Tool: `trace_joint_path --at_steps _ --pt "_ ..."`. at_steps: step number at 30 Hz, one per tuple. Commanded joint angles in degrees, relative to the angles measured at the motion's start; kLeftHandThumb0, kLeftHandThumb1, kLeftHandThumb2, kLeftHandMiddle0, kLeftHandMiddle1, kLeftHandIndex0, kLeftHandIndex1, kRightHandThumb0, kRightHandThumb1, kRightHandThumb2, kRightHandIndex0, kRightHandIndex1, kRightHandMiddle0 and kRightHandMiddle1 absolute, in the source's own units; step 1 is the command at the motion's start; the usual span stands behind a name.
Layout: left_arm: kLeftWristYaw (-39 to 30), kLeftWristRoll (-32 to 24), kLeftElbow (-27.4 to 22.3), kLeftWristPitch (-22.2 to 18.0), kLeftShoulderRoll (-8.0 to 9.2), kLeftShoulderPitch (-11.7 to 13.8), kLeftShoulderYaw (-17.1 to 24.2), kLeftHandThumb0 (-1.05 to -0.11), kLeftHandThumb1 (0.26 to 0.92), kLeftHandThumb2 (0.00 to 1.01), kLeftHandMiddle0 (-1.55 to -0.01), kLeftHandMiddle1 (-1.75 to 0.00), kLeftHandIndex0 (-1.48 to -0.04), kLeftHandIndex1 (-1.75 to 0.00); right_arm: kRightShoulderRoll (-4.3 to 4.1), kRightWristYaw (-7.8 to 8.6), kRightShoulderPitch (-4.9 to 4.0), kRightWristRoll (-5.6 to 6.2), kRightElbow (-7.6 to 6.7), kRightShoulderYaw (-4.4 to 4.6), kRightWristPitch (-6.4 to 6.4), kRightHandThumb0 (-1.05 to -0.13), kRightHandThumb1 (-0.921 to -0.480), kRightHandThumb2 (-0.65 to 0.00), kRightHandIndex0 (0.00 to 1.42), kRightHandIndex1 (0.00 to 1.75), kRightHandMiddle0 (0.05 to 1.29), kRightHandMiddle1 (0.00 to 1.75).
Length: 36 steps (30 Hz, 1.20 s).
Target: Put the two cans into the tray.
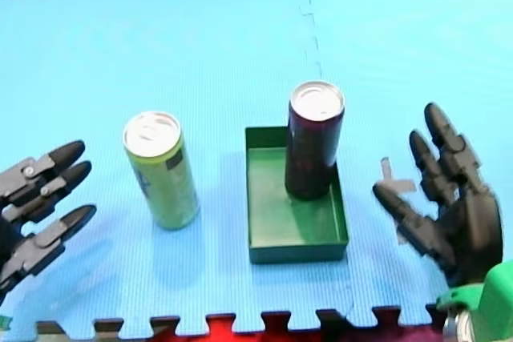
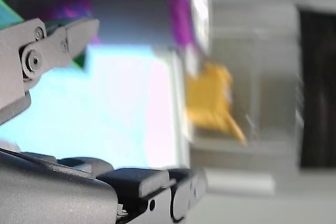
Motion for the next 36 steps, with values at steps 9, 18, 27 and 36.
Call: trace_joint_path --at_steps 9,18,27,36 --pt "-0.4 -0.4 1.0 -0.2 0.31 -0.6 0.4 -1.048 0.825 0.00 -0.75 0.00 -0.79 0.00 -2.15 -4.68 -1.66 -5.60 0.64 -1.59 -2.15 -0.686 -0.702 -0.011 0.65 0.04 0.62 0.01" --pt "-0.8 -0.6 1.5 -0.7 0.04 -0.8 0.5 -1.048 0.821 0.00 -0.75 0.00 -0.80 0.00 -3.98 -10.05 -2.43 -10.21 2.26 -1.87 -2.34 -0.742 -0.772 -0.017 0.70 0.03 0.64 0.01" --pt "2.4 2.3 1.0 -1.4 -2.49 -1.0 -1.2 -1.048 0.822 0.00 -0.75 0.00 -0.79 0.00 -6.21 -7.78 -3.34 -7.68 6.30 -2.74 -3.66 -0.730 -0.804 -0.012 0.72 0.02 0.65 0.00" --pt "0.5 0.6 6.9 -2.5 -4.11 -4.9 -1.2 -1.022 0.696 0.00 -0.68 0.00 -0.70 0.00 -6.13 -4.82 -4.47 -5.35 8.80 -3.07 -4.02 -0.717 -0.822 -0.007 0.73 0.01 0.65 0.00"
